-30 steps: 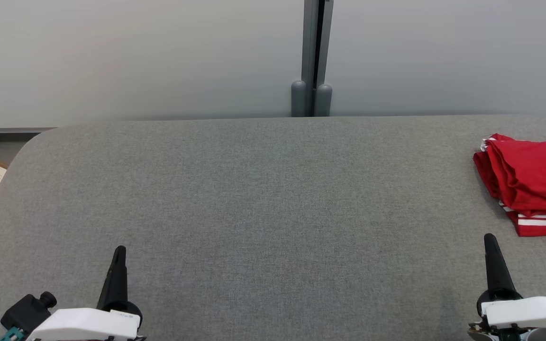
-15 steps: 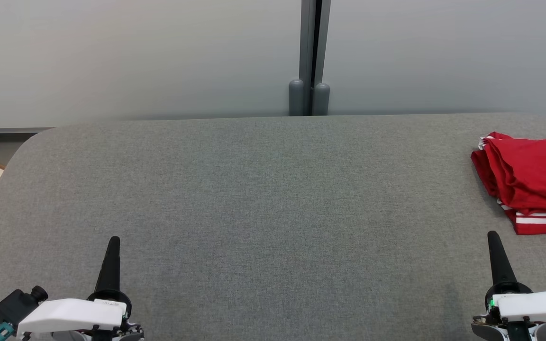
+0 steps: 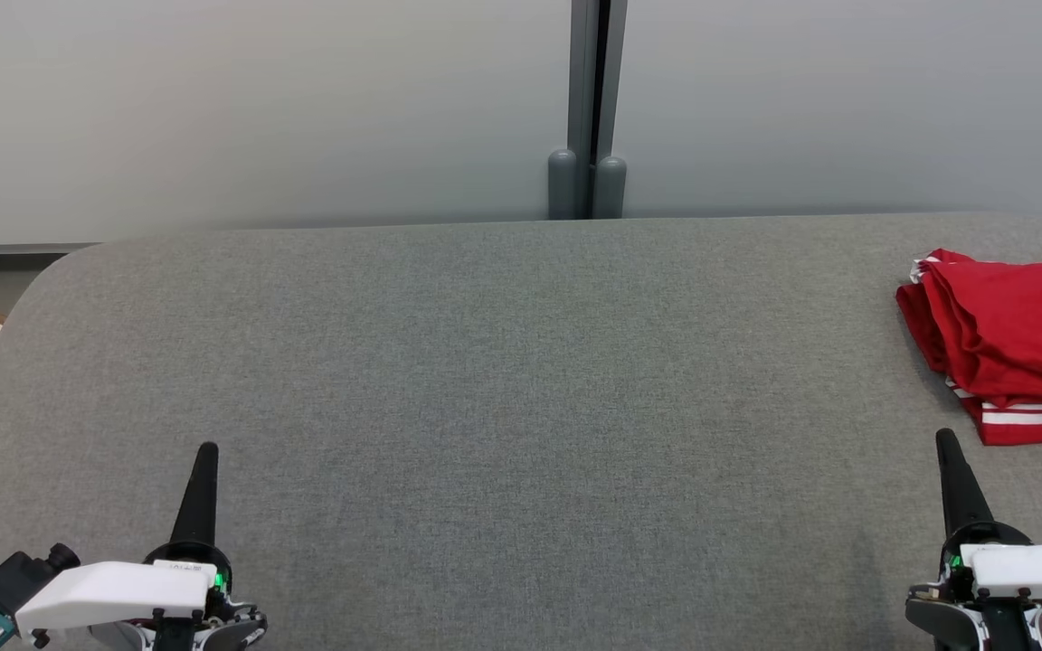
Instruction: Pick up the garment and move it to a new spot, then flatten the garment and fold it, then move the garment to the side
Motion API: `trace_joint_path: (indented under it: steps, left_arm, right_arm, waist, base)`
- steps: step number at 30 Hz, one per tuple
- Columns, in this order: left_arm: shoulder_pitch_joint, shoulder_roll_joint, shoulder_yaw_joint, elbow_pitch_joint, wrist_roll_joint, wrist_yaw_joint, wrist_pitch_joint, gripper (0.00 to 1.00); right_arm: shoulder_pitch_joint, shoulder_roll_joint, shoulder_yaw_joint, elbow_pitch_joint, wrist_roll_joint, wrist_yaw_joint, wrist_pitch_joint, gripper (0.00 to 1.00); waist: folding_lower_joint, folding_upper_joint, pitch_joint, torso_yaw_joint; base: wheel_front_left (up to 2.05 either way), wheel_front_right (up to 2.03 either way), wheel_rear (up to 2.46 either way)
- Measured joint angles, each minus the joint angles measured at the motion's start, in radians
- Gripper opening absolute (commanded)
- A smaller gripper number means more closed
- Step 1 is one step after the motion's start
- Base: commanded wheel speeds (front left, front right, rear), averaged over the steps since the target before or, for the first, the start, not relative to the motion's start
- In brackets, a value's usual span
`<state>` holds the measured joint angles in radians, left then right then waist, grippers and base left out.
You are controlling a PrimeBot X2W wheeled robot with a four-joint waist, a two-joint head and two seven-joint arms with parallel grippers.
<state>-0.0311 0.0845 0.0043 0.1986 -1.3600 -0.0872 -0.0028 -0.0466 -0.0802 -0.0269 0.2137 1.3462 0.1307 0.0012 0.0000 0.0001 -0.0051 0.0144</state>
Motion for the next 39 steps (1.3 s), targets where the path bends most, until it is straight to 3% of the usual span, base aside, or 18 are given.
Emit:
trace_joint_path:
  steps: [39]
  left_arm:
    - [-0.066, -0.004, 0.065, 0.044, -0.281, -0.042, 0.082, 0.00]
  right_arm:
    - [-0.055, 0.006, -0.053, 0.029, 0.290, 0.000, 0.083, 0.00]
  waist:
    - [0.0001, 0.0000, 0.008, -0.014]
  base:
    - [0.00, 0.00, 0.00]
